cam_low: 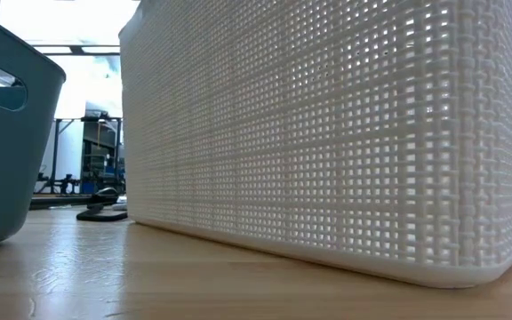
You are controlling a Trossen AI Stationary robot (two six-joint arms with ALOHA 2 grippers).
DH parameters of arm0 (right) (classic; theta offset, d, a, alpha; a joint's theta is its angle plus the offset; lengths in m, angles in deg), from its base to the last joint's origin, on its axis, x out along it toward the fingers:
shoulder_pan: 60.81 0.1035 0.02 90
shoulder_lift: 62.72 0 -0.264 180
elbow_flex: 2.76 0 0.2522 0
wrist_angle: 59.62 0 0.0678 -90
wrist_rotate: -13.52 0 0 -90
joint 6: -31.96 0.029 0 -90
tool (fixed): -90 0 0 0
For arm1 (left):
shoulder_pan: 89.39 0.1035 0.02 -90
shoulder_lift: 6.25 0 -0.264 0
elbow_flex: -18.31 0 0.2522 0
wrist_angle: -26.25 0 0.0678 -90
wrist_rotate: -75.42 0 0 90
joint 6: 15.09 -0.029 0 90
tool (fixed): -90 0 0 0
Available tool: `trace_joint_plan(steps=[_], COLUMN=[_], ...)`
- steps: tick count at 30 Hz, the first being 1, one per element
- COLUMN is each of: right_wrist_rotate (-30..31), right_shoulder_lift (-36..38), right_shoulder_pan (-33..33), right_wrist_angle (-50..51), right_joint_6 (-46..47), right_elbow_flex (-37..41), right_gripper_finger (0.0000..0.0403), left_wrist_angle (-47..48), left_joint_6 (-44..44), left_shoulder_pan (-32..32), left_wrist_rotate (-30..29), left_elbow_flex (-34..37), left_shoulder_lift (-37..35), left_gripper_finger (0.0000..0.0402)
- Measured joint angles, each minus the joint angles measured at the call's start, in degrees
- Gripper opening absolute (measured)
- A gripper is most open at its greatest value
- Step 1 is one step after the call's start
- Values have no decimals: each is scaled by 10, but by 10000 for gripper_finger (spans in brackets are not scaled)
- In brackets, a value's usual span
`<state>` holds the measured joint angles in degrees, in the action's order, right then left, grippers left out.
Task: Pick & Place Cloths
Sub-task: Put the blue shirt into the white bin
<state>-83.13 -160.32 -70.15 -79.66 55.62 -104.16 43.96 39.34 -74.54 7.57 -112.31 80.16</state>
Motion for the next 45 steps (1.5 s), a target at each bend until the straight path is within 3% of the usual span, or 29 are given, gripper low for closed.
trace_joint_plan(steps=[6,14,22,27,31,37,41,45], right_wrist_rotate=[-71,-80,-138,-190,-194,-195,-221,-224], right_shoulder_lift=[51,172,259,267,252,207,169,132], right_shoulder_pan=[12,31,36,50,66,85,96,104], right_wrist_angle=[90,307,492,581,646,786,871,927], right_joint_6=[30,-28,27,82,92,92,89,70], right_elbow_flex=[-2,-2,-2,-2,-2,-2,-1,-1], right_gripper_finger=[159,18,10,10,11,12,10,15], left_wrist_angle=[1,75,176,182,196,249,334,444], left_joint_6=[-12,-40,-70,-38,-25,-26,-48,-68], left_shoulder_pan=[-10,-17,-26,-27,-27,-27,-27,-27], left_wrist_rotate=[39,92,107,198,253,255,259,210], left_elbow_flex=[0,2,49,100,140,194,207,207], left_shoulder_lift=[-3,-8,-6,-6,-9,-11,-11,-8], left_gripper_finger=[9,13,15,16,22,47,70,92])
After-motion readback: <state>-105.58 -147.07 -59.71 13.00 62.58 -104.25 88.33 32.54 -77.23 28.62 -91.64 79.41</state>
